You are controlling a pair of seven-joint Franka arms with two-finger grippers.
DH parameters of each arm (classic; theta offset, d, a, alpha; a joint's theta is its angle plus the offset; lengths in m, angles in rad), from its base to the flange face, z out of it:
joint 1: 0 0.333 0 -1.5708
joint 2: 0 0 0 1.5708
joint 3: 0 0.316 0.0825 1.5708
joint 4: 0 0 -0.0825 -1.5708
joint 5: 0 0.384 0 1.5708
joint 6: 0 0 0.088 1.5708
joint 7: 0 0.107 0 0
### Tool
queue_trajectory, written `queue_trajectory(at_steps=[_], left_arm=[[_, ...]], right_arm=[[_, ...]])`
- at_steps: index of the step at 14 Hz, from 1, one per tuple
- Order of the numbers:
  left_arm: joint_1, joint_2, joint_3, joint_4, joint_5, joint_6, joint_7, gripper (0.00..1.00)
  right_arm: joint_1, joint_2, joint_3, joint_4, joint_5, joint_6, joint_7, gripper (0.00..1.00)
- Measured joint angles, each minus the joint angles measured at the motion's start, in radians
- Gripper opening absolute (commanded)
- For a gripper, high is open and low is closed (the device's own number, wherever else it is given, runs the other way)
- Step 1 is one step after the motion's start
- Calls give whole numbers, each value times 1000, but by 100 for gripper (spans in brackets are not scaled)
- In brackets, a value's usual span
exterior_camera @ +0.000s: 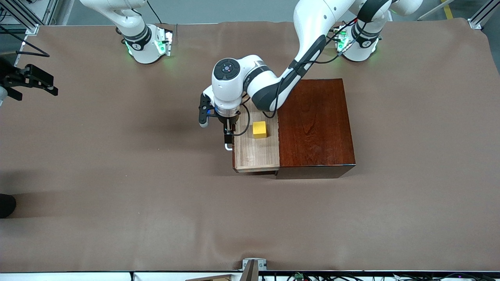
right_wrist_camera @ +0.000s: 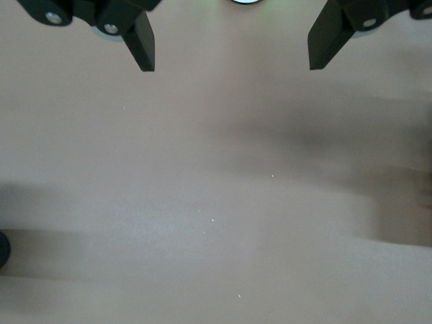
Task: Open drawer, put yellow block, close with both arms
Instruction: 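Push the drawer shut with the left gripper at the handle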
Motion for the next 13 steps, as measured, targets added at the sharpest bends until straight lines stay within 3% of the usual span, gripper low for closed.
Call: queue_trajectory(at_steps=[9,13], left_arm=[[-9,-1,29,58,3,-198,2,100],[-11,-8,32,62,76,-310,0,100]], right_arm=[[21,12,0,-19,2,-13,54,100],[20,12,-3,-5,2,5,58,100]])
